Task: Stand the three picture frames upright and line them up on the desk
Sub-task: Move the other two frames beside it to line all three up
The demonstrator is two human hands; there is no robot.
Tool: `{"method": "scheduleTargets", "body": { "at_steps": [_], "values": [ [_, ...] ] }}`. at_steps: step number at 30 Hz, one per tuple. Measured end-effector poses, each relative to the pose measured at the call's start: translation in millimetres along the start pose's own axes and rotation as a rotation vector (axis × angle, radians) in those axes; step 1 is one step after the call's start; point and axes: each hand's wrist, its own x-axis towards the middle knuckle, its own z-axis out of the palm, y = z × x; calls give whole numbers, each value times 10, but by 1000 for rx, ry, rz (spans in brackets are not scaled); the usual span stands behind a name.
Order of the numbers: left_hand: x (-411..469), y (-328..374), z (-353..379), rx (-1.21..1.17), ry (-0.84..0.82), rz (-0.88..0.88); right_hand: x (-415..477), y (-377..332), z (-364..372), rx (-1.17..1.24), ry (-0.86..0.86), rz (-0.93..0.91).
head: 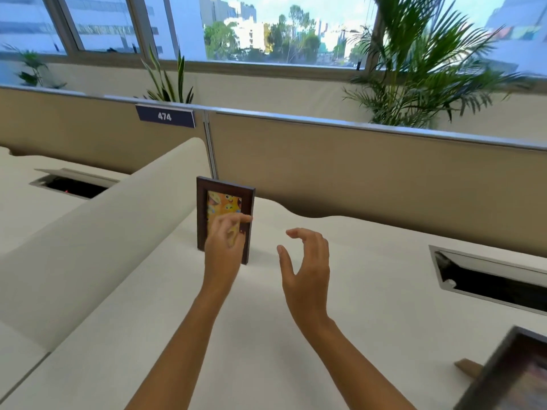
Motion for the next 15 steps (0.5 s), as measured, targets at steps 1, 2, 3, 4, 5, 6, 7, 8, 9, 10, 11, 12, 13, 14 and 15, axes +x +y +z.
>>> {"method": "scheduleTargets", "body": {
  "at_steps": [1, 2, 3, 4, 5, 6, 7, 8, 9, 10, 11, 12, 13, 14, 15],
  "values": [
    [-101, 116, 47, -25, -28, 7, -12, -47, -130, -9, 22, -3],
    [-208, 232, 94, -51, -57, 8, -24, -92, -269, -24, 44, -9],
    [-326, 360, 145, -80, -85, -4, -44, -135, -433, -37, 66, -12],
    [-424, 437, 194, -105, -101, -18, -61, -168, -553, -45, 86, -12],
    [-535, 529, 245, -133, -118, -34, -88, -199, -699, -51, 100, -12],
    [-643, 617, 293, -162, -129, -45, -116, -227, -846, -59, 115, -12],
    [-756, 706, 338, -184, -144, -55, -155, -248, -991, -68, 128, -12],
    [-870, 785, 390, -199, -163, -56, -195, -263, -1134, -82, 142, -11],
    [-1023, 893, 463, -213, -190, -61, -260, -266, -1335, -102, 156, -11],
    [-1130, 949, 517, -217, -206, -64, -303, -269, -1469, -113, 173, -14],
    [-1255, 1004, 583, -220, -230, -69, -363, -262, -1615, -131, 185, -19],
    [-1408, 1095, 671, -228, -262, -72, -437, -246, -1810, -169, 199, -22],
    [-1548, 1175, 745, -235, -291, -77, -512, -224, -1985, -209, 215, -26],
    [-1652, 1210, 805, -241, -314, -79, -577, -196, -2105, -243, 230, -32],
    [-1793, 1279, 890, -254, -341, -84, -666, -164, -2288, -281, 247, -27]
  ]
}}
